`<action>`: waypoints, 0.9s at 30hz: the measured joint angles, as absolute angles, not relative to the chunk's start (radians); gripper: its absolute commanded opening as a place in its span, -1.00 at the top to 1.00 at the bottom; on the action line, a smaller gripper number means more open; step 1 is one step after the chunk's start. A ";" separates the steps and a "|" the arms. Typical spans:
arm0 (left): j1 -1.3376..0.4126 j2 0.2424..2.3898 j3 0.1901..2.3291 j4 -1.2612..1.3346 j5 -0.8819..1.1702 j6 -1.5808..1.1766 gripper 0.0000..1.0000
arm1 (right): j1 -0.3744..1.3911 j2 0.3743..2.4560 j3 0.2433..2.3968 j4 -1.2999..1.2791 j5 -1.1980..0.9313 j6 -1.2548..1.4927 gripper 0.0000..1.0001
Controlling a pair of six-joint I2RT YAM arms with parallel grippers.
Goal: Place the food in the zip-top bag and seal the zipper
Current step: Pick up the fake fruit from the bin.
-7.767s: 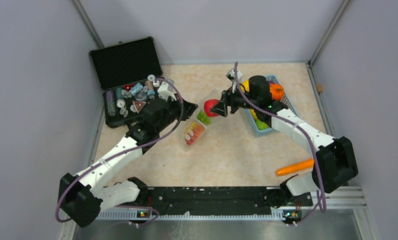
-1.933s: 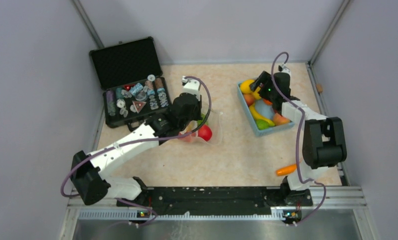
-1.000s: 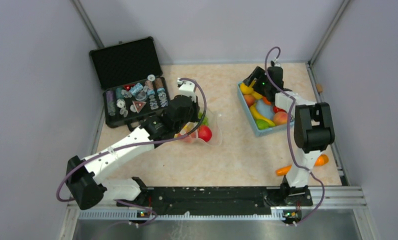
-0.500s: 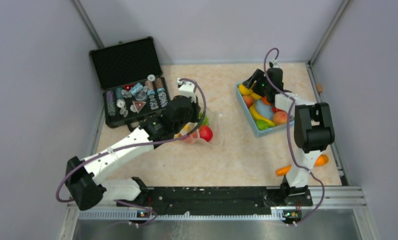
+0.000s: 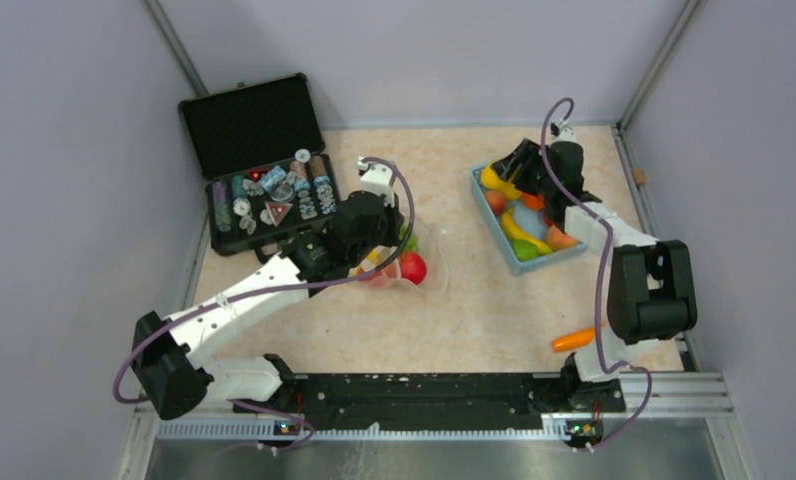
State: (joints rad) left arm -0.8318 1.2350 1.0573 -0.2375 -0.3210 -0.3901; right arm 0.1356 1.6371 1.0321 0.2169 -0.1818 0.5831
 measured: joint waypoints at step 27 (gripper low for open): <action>-0.738 1.477 1.325 -0.248 -0.213 -0.434 0.94 | 0.193 1.159 0.779 0.396 -0.476 0.545 0.16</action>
